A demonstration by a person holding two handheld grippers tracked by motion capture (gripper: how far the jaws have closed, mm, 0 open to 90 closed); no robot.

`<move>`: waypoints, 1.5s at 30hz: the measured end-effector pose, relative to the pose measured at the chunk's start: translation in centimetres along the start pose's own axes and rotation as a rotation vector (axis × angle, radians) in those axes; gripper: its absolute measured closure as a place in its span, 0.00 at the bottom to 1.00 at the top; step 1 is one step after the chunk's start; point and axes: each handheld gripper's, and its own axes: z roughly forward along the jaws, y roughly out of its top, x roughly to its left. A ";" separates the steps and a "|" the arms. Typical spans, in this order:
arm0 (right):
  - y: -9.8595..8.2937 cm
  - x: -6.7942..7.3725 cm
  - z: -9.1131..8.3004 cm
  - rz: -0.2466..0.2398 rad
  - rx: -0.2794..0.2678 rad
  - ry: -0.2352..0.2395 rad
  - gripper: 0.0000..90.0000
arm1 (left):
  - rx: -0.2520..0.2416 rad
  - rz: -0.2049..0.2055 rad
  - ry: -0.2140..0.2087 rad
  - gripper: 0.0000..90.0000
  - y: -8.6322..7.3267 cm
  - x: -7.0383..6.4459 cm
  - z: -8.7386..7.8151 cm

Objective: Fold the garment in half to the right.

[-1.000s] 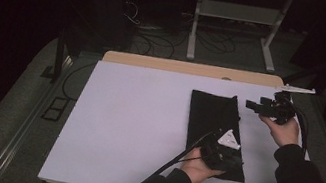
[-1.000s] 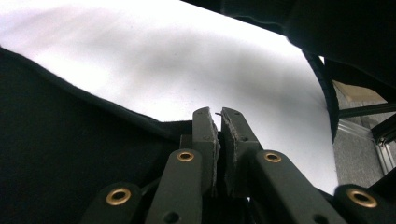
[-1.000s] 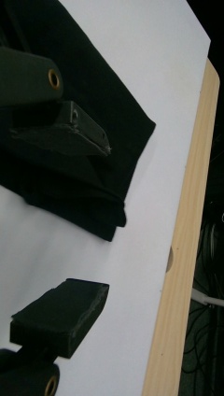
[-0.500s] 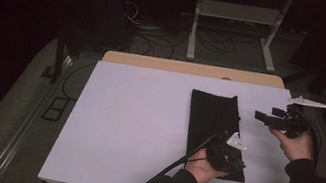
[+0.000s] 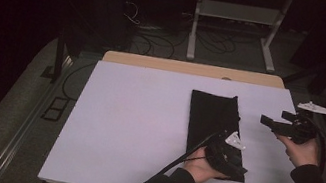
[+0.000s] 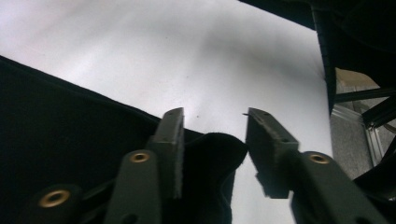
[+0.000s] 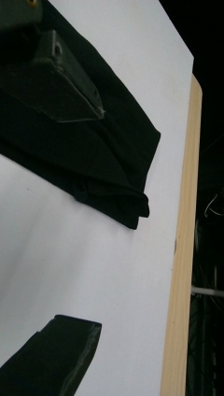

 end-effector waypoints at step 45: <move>-3.7 2.3 -4.1 -0.043 0.005 0.039 0.00 | -0.124 -0.006 0.184 0.00 -2.0 3.9 -10.4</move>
